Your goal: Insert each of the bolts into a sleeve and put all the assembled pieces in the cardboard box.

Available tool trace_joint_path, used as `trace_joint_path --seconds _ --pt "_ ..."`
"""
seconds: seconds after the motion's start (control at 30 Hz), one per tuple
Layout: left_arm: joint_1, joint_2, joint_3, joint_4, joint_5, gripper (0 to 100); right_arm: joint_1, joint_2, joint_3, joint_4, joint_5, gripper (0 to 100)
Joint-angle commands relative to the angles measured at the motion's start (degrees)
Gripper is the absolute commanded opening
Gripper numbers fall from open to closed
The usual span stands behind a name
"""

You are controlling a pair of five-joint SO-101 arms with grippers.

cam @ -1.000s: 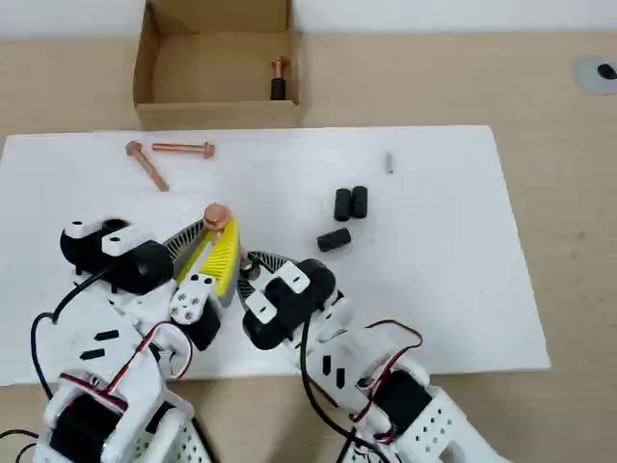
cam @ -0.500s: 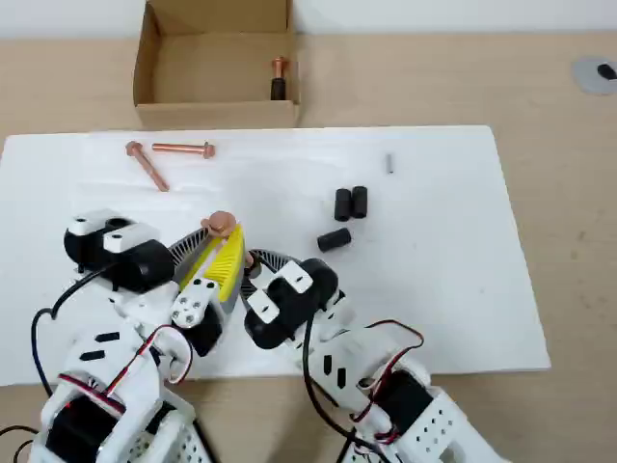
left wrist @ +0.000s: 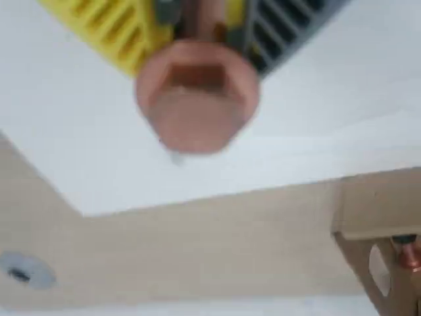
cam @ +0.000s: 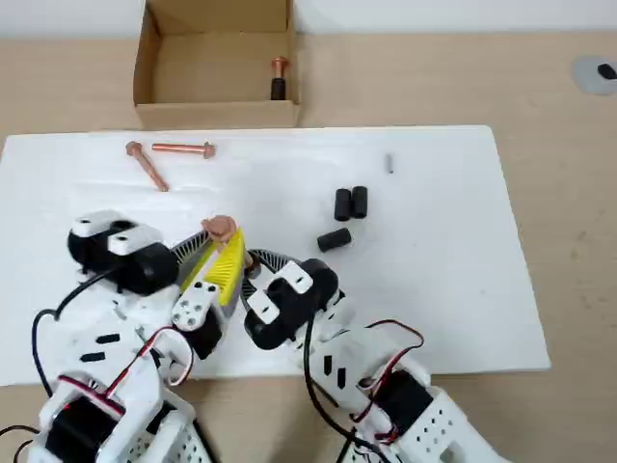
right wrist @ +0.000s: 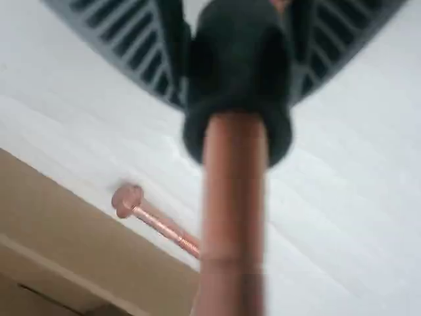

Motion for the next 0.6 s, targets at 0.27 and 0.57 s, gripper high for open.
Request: trace_joint_path --seconds 0.27,0.57 --pt "1.41 -0.48 -0.62 -0.35 -2.64 1 1.01 -10.07 -1.36 -0.88 -0.35 0.9" --pt "1.41 -0.48 -0.79 0.09 -0.35 9 1.01 -10.07 -1.36 -0.88 -0.35 0.9"
